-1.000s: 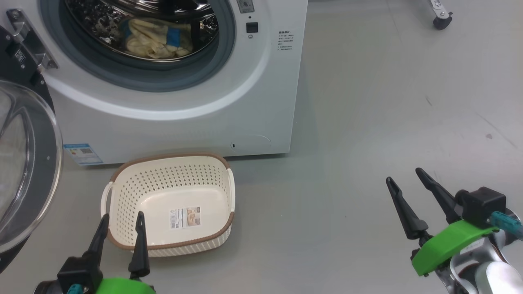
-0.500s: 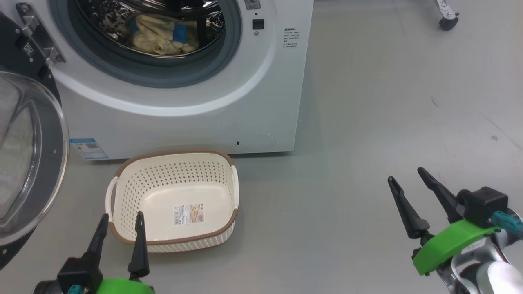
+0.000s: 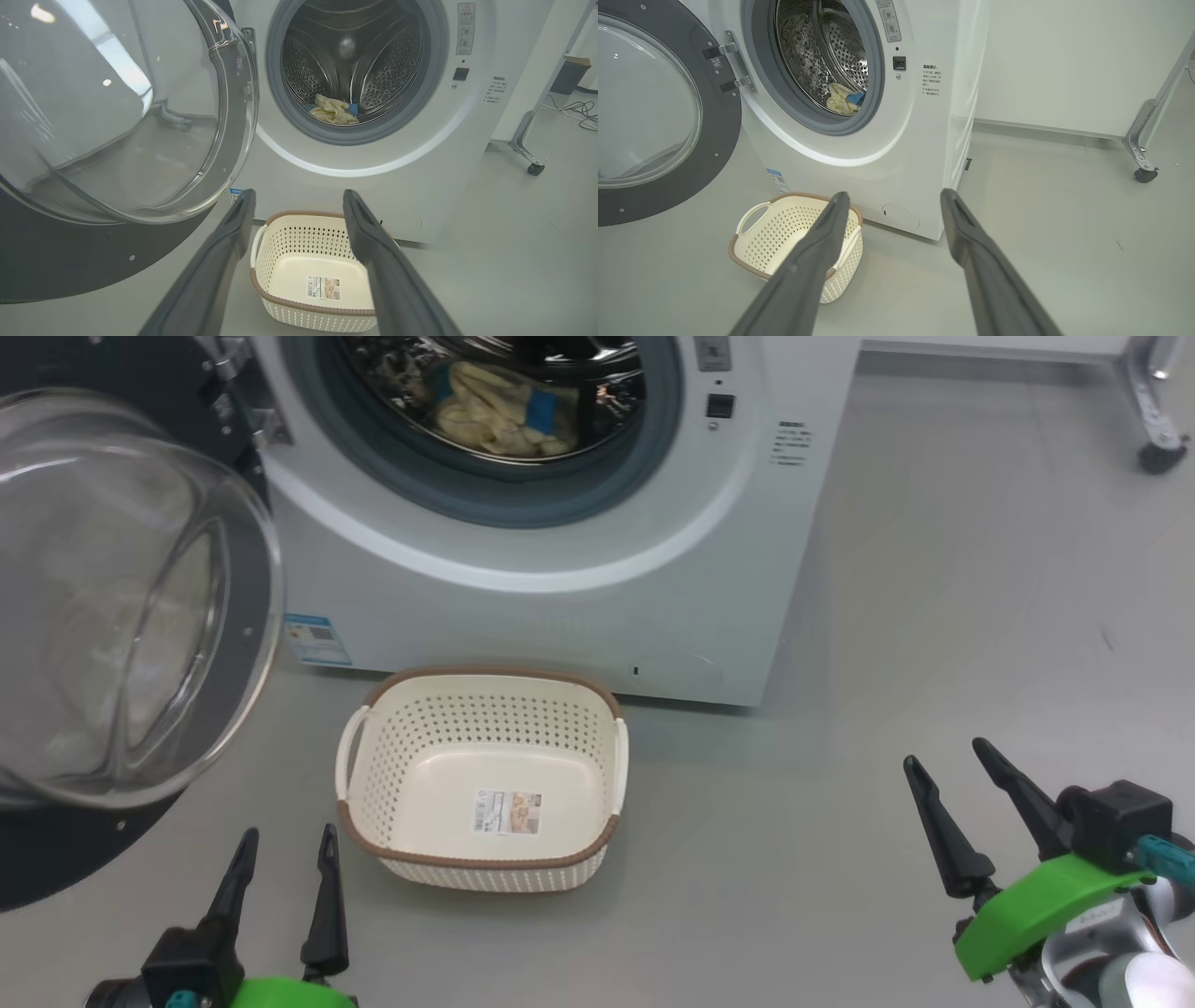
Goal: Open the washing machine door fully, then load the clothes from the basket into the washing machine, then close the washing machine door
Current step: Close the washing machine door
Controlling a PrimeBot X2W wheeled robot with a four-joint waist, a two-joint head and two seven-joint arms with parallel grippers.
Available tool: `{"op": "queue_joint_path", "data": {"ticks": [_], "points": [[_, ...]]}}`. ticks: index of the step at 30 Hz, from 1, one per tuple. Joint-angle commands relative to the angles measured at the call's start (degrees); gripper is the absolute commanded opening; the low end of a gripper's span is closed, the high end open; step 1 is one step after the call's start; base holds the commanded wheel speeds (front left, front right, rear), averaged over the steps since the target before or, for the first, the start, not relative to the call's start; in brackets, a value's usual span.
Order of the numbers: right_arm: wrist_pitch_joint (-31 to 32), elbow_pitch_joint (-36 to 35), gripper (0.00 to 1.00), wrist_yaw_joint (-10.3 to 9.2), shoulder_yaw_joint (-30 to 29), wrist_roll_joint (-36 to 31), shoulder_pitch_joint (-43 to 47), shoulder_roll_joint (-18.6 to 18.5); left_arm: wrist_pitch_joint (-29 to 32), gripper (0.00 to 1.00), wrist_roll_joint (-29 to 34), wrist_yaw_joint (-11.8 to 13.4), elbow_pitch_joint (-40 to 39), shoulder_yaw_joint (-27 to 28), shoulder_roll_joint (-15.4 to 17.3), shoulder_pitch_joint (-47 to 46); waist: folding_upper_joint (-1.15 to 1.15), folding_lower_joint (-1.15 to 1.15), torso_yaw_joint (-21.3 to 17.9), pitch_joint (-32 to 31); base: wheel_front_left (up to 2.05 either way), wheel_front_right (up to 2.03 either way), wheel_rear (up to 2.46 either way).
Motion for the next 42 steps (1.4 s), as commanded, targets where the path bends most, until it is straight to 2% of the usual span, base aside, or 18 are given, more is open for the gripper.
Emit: {"op": "queue_joint_path", "data": {"ticks": [1,9,18,26,42], "points": [[0.1,-2.3,1.0,-0.02,1.2,-0.2,-1.0,-1.1,-0.2,1.0,0.6,5.6,-1.4,2.0,1.3,-0.9,0.0,0.0,4.2,-1.2,0.0,0.0,0.0],[0.7,-2.5,1.0,-0.02,2.1,0.0,-0.5,-0.9,0.2,1.0,0.8,6.0,-1.8,1.6,1.8,0.0,0.0,0.0,13.7,-2.4,0.0,0.0,0.0],[0.9,-2.1,1.0,-0.02,3.5,0.4,0.1,-0.3,0.3,1.0,0.9,6.7,-2.7,1.8,2.5,0.7,0.0,0.0,20.1,-3.6,0.0,0.0,0.0],[1.0,-1.9,1.0,-0.02,4.8,0.6,-0.5,-0.8,0.4,1.0,1.4,6.8,-3.0,1.4,2.9,-0.5,0.0,0.0,21.9,-2.4,0.0,0.0,0.0],[0.8,-1.7,1.0,-0.02,4.6,0.5,-1.1,-0.9,0.5,1.0,1.8,8.3,-4.8,2.3,3.8,-1.6,0.0,0.0,21.1,-1.7,0.0,0.0,0.0]]}}
